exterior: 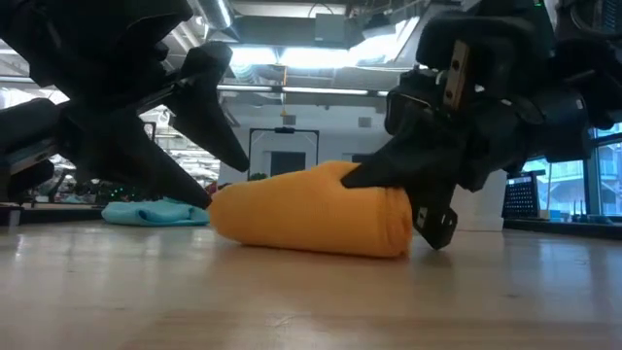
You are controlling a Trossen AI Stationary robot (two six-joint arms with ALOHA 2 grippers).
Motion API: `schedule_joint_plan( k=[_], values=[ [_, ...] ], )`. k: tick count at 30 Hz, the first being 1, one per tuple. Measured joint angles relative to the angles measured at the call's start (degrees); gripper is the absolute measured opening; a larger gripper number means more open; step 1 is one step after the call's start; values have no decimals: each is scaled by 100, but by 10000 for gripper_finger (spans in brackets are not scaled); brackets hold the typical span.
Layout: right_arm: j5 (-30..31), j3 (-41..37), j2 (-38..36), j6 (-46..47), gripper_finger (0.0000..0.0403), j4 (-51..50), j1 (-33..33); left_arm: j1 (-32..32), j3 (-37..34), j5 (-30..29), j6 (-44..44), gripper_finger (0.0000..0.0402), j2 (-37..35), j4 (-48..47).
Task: Roll microfiber towels into tight, uniform cylinder then place into a basket
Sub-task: Roll the orange towel
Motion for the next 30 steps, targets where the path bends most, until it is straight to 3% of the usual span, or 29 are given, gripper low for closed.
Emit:
schedule_joint_plan(
  k=[9,20,24,30],
  values=[
    [-295,34,-17,391,16,-182,-194,164,3,53,290,214,36,385],
    [-294,45,-13,395,17,-515,-203,675,4,779,290,214,458,558],
    [-254,45,-11,353,38,-522,-203,823,7,1051,244,214,578,616],
    [-222,18,-46,-651,50,-619,-206,947,22,1336,-30,214,667,656]
  ],
)
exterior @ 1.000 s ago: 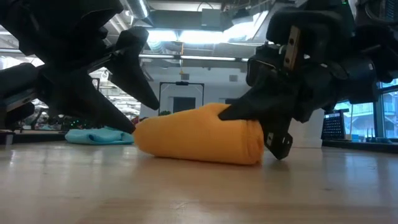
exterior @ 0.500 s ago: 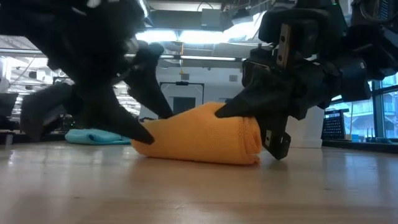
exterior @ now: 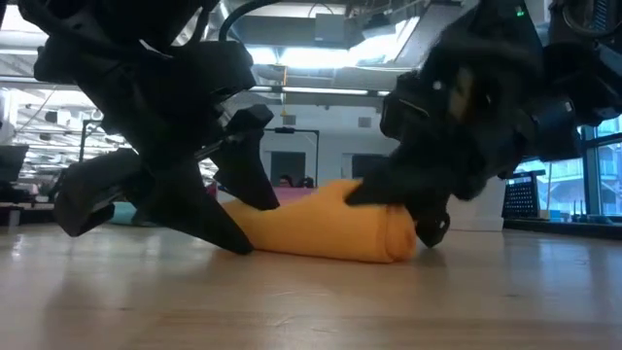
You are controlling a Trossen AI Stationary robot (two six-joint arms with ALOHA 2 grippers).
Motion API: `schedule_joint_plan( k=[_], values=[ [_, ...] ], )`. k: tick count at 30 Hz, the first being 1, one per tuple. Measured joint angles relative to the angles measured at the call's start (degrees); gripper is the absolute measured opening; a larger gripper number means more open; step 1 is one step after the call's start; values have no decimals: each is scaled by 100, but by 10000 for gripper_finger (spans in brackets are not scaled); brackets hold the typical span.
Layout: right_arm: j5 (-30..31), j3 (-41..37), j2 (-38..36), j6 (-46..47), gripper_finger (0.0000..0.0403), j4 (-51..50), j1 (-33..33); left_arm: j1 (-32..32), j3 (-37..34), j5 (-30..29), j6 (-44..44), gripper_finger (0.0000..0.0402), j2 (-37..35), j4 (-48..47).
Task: Roll microfiber towels into tight, uniform cylinder then place into a basket
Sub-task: Roll the orange towel
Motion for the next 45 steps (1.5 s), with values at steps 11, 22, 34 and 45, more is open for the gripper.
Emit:
schedule_joint_plan(
  k=[11,22,34,45],
  values=[
    [496,-20,-712,-1551,80,-941,-4,-9,-2,38,-42,214,14,-36],
    [578,-12,-1066,-1740,243,-1035,-2,-9,-11,75,-68,214,23,-51],
    [2093,1802,-1274,-3248,245,-4160,764,9,-17,102,-187,214,26,-67],
    [2692,3429,67,-3154,242,-6278,1111,15,-17,101,-324,214,28,-70]
  ],
)
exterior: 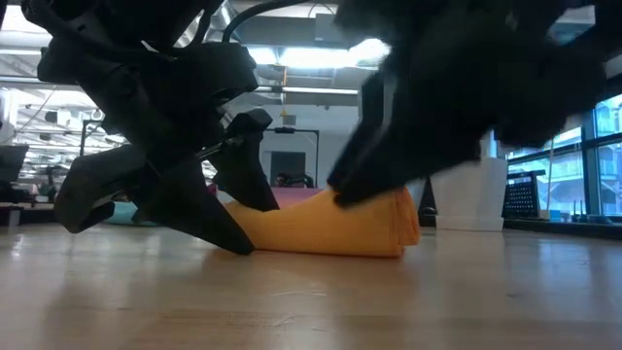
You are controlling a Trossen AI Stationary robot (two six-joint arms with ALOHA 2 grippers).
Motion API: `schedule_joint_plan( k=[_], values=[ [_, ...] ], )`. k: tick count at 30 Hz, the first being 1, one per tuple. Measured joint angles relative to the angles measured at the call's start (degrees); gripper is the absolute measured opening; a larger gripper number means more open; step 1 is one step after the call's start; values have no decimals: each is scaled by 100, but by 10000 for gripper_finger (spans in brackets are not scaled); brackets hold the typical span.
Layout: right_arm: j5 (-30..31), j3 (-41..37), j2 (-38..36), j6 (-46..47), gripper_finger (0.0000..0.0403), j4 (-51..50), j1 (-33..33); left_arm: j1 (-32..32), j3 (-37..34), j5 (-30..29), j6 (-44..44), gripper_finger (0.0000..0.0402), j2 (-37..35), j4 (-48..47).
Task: Roll microfiber towels into tight, uniform cylinder then place into a basket
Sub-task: Roll the orange towel
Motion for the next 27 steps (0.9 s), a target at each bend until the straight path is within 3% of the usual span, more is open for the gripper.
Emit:
schedule_joint_plan(
  k=[9,17,27],
  values=[
    [520,74,186,250,242,-457,-22,0,-2,-7,-2,214,2,-2],
    [559,74,186,594,242,-983,-85,0,-2,-9,-2,214,2,-2],
    [-39,74,227,772,242,-996,-247,0,-4,-13,0,214,2,-2]
  ],
)
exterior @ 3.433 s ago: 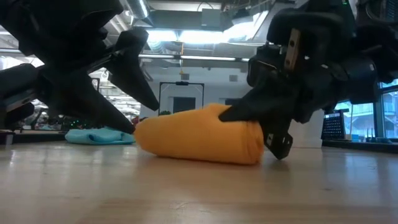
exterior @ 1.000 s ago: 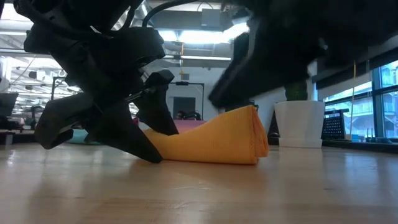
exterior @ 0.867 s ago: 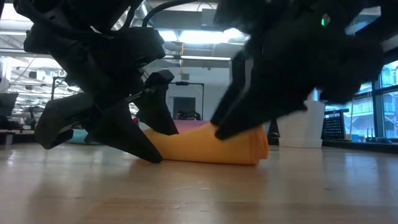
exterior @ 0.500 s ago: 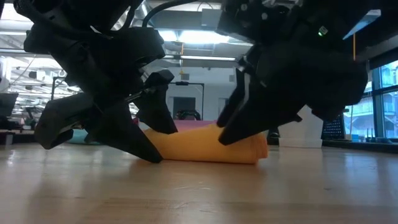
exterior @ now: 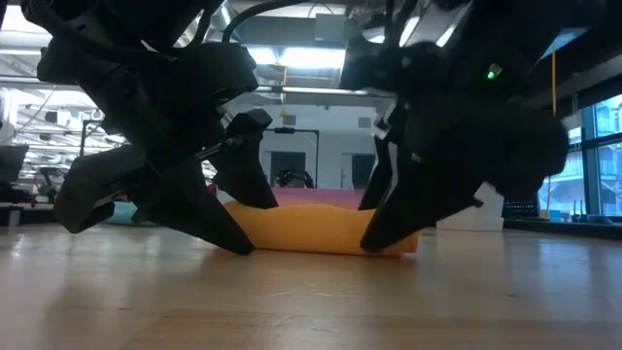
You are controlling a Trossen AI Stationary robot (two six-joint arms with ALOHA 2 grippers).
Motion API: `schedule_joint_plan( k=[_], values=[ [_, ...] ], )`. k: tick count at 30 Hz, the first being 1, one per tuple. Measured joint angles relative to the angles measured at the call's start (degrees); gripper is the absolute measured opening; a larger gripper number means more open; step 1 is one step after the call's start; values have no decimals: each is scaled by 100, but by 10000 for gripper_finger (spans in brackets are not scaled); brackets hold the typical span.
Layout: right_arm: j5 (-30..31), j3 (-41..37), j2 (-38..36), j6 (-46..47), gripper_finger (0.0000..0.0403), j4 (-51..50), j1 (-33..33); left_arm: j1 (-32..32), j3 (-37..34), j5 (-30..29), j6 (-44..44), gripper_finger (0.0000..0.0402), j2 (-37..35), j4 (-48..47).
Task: Roll microfiber towels into tight, uniform cylinder then place into a basket
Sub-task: Roll the orange towel, then put the rolled orange towel into the red bin
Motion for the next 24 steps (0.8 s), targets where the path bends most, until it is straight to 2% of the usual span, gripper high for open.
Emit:
schedule_joint_plan(
  k=[6,12,16,24],
  values=[
    [-60,24,225,-23,242,-15,-114,0,0,-8,2,214,0,2],
    [234,20,242,70,242,-82,-114,0,0,-15,23,214,0,0],
    [289,20,252,248,238,-175,-147,-18,3,-296,37,214,0,-12],
    [325,15,266,245,172,-223,-157,63,17,-585,223,202,-2,-362]
  ],
)
